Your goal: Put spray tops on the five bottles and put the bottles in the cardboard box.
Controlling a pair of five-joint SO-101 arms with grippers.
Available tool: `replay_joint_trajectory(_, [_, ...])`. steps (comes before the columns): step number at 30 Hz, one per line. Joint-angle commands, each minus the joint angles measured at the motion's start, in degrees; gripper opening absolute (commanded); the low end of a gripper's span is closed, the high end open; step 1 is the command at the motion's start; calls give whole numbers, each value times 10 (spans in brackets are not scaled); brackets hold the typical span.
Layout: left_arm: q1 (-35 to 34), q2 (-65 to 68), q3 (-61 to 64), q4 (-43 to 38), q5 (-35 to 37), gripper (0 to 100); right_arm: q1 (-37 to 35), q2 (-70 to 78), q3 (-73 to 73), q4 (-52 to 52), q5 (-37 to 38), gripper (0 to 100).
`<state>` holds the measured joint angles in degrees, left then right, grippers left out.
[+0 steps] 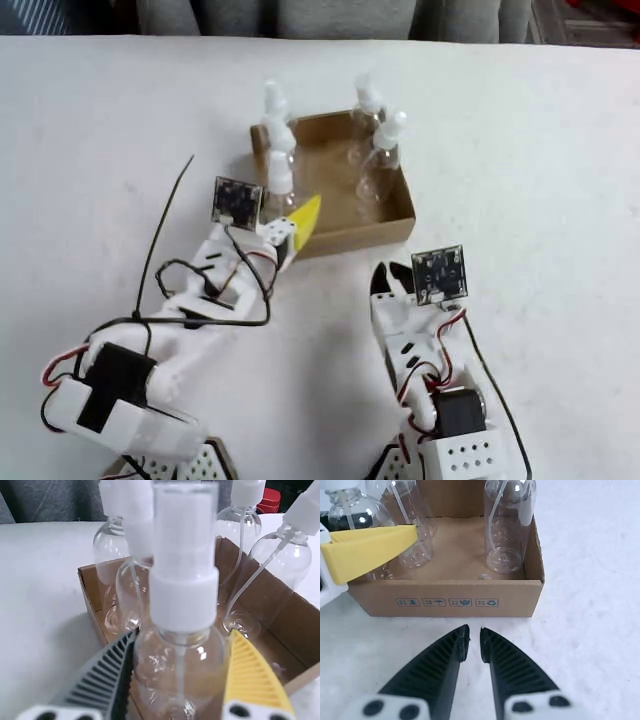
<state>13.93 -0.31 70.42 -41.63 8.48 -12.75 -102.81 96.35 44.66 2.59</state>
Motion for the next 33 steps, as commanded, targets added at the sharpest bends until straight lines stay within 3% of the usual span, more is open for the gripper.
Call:
replay_joint_trajectory(1, [6, -5, 3, 8, 11, 326, 7, -2, 5, 1, 7, 16])
replay_joint_trajectory(5, [6, -4, 3, 8, 12, 390, 7, -2, 5, 1, 7, 16])
replay_joint_trajectory(21, [5, -13, 19, 5, 12, 396, 7, -2, 5, 1, 7, 16])
replay_joint_trajectory(29, [5, -165, 105, 16, 11, 392, 7, -2, 5, 1, 7, 16])
replay_joint_trajectory(33, [0, -258, 146, 98, 8, 392, 7, -2, 5, 1, 7, 16])
